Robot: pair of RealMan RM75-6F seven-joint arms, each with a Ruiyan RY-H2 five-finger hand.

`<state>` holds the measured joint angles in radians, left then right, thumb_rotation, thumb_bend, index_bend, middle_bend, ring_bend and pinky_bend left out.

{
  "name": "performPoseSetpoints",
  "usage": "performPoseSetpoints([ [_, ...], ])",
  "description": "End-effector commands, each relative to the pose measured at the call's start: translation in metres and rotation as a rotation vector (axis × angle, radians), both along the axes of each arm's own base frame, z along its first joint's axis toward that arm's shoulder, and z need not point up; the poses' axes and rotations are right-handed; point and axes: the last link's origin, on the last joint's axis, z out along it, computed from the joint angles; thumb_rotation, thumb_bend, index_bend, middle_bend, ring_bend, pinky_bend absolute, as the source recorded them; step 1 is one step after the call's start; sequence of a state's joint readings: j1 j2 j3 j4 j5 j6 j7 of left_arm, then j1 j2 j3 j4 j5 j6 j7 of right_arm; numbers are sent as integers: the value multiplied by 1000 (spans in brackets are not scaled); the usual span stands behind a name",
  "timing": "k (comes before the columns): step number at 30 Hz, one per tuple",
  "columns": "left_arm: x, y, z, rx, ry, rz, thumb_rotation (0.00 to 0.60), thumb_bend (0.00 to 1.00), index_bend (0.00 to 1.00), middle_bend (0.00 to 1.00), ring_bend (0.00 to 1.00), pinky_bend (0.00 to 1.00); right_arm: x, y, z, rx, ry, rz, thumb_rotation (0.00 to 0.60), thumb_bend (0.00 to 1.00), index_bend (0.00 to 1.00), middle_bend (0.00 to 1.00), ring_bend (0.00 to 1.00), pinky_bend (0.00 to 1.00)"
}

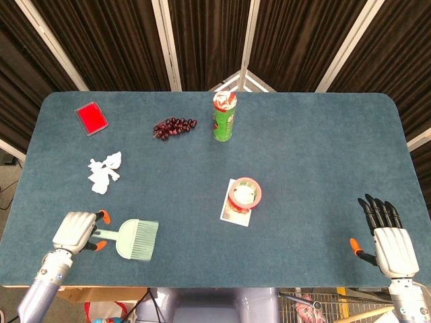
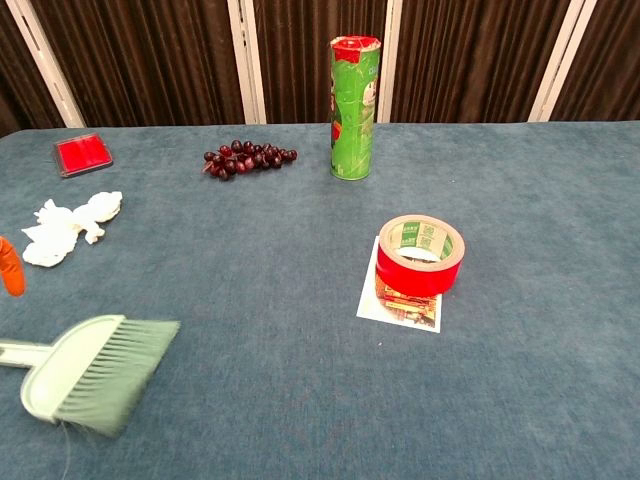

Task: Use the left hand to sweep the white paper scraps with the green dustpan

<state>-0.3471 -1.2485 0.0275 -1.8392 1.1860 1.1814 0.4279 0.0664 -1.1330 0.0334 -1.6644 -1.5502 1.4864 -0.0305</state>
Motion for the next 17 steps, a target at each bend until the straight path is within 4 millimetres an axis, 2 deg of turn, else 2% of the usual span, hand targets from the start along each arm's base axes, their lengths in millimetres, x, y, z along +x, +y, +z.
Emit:
performPoseSetpoints([
  [1,-1,-3,8,3,9,13,600,6,298,981,1000,1000,0,0,0,2,0,3,600,322,0,0,0,1],
  [3,-1,-4,19,26,-3,16,600,6,269,932,972,994,0,0,0,4,1,5,600,322,0,0,0,2],
  [4,0,-6,26,39,-11,17,600,6,240,861,918,964,0,0,0,5,2,5,600,322,0,0,0,2],
  [6,1,-9,41,73,-32,12,600,6,147,656,741,833,0,0,0,4,4,7,600,321,0,0,0,2],
  [8,0,-16,55,109,-52,-3,600,6,27,328,458,600,0,0,0,3,6,7,600,322,0,0,0,2],
  [10,-2,-28,71,164,-79,-42,600,6,0,112,246,441,0,0,0,3,8,7,600,322,0,0,0,1],
  [11,-4,-32,75,183,-88,-58,600,6,0,41,145,365,0,0,0,3,10,8,600,322,0,0,0,2],
  [13,-10,-44,84,239,-97,-104,600,7,0,0,28,237,0,0,-1,5,16,10,600,322,0,0,0,2],
  [17,-27,-61,95,311,-49,-188,600,6,0,0,0,59,2,1,-1,8,26,21,600,322,0,0,0,2],
])
